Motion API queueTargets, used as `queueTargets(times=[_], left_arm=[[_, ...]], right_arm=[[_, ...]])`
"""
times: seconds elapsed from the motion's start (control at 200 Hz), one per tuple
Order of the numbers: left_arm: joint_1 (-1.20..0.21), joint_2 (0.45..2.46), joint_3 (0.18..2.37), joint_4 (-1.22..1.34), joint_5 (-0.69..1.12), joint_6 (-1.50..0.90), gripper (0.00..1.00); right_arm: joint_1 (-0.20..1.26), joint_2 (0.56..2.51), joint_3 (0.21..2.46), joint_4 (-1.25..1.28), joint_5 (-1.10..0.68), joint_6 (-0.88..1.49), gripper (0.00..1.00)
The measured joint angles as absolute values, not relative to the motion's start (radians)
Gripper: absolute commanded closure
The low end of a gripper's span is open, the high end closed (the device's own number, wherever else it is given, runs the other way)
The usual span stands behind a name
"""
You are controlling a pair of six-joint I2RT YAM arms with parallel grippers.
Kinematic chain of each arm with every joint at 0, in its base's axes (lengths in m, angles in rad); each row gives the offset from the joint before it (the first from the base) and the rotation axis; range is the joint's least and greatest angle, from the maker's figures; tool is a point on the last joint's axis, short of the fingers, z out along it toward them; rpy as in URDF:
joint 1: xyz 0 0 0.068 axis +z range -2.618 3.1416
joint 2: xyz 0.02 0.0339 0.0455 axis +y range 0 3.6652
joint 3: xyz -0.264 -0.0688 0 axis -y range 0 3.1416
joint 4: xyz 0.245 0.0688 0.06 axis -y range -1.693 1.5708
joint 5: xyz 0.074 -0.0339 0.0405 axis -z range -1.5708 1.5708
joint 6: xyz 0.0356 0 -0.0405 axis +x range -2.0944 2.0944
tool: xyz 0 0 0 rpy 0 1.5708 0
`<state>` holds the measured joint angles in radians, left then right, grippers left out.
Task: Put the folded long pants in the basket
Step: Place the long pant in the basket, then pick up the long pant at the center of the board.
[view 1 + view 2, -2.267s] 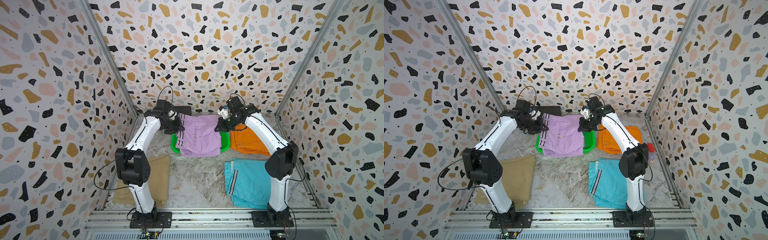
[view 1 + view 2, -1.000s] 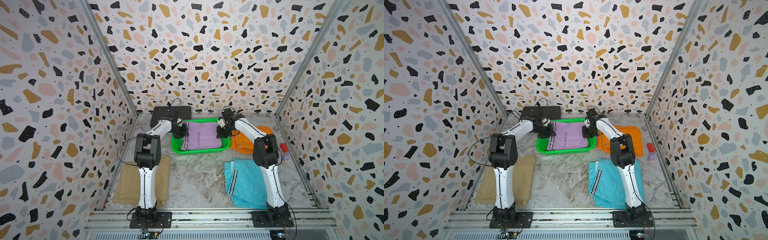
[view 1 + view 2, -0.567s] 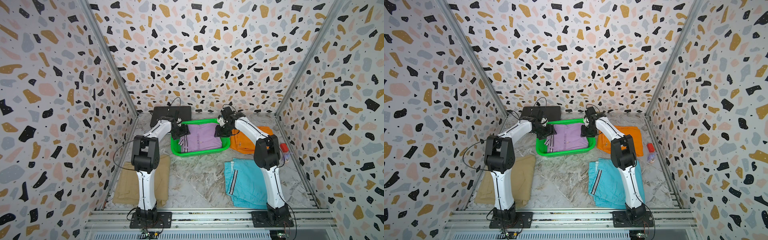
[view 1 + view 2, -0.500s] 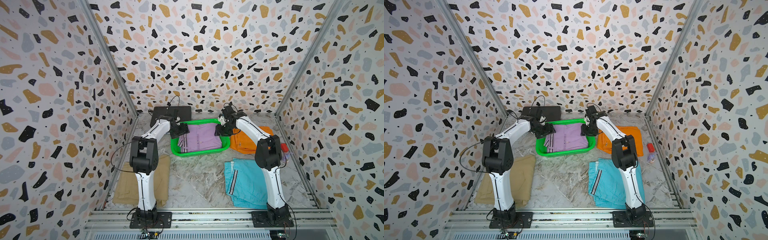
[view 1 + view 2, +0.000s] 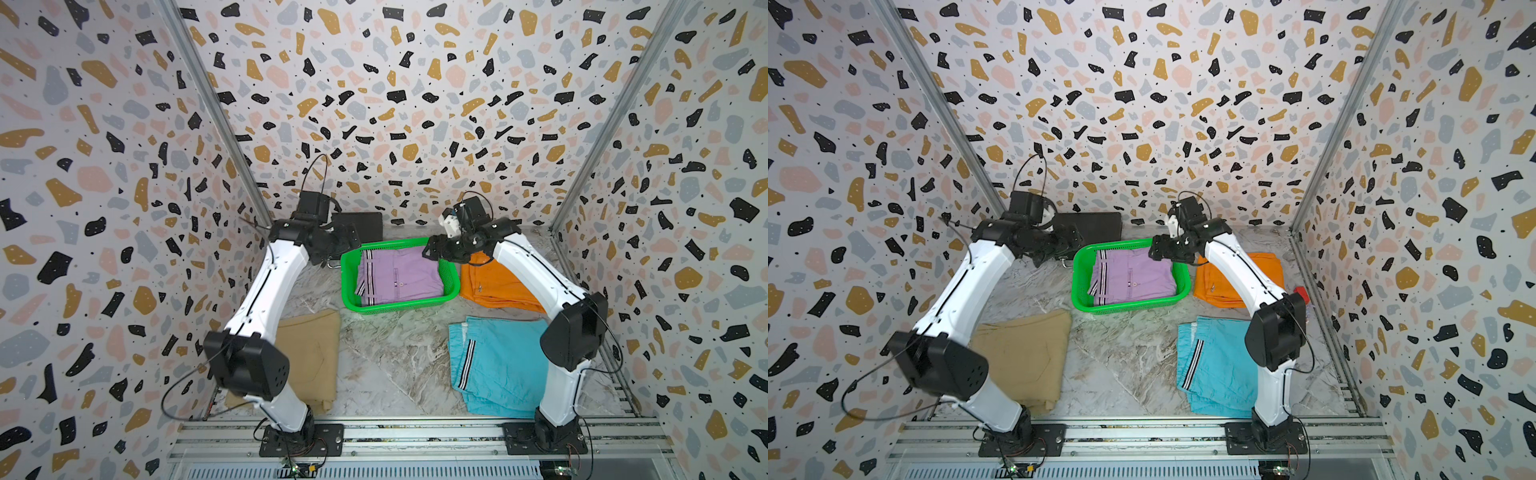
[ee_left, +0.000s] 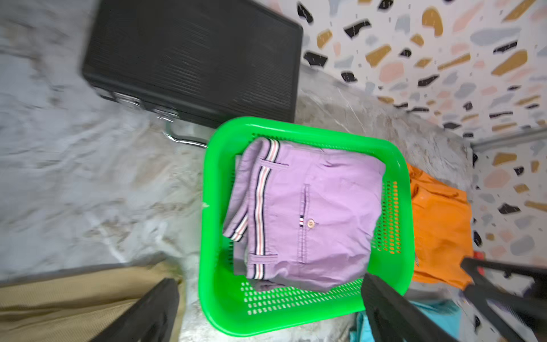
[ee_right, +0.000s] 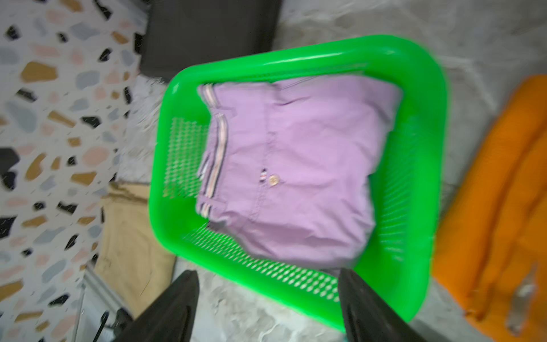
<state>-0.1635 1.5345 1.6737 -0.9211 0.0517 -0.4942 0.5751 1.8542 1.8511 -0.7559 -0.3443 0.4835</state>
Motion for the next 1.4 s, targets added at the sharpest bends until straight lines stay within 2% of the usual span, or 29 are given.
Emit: queueTargets(times=[0.22,0.436,0.746,0.991,1.051,1.181,1.241,1.397], left_arm=[[-0.138,1.031,1.338,-0.972,-0.106,-0.449,0.00],[-0.130,0.664,1.168,-1.010,-0.123,-0.468,0.00],[-0.130,0.560,1.069,-1.147,-0.123,-0.517,0.00],[-0.130,0.550,1.076,-1.216,-0.118,-0.519,0.00],[-0.130,0.538,1.076,-1.228,-0.116,-0.521,0.00],[-0.130,0.513,1.076,-1.258,-0.109,-0.525,0.00],[-0.130,0.516,1.076,-1.265,-0.099,-0.527,0.00],[-0.130,0.525,1.076,-1.265,-0.072,-0.532,0.00]], right_arm=[[0.931,1.809,1.633,-0.572,-0.434,0.610,0.20],[1.047,1.924,1.575,-0.527,-0.476,0.692,0.21],[1.101,2.237,1.683,-0.424,-0.588,0.858,0.23],[1.140,2.354,1.837,-0.363,-0.629,0.940,0.27],[1.143,2.373,1.863,-0.358,-0.640,0.955,0.34],[1.151,2.429,1.937,-0.374,-0.631,0.967,0.83],[1.150,2.448,1.951,-0.383,-0.630,0.968,0.99],[1.142,2.448,1.972,-0.427,-0.621,0.929,1.00]])
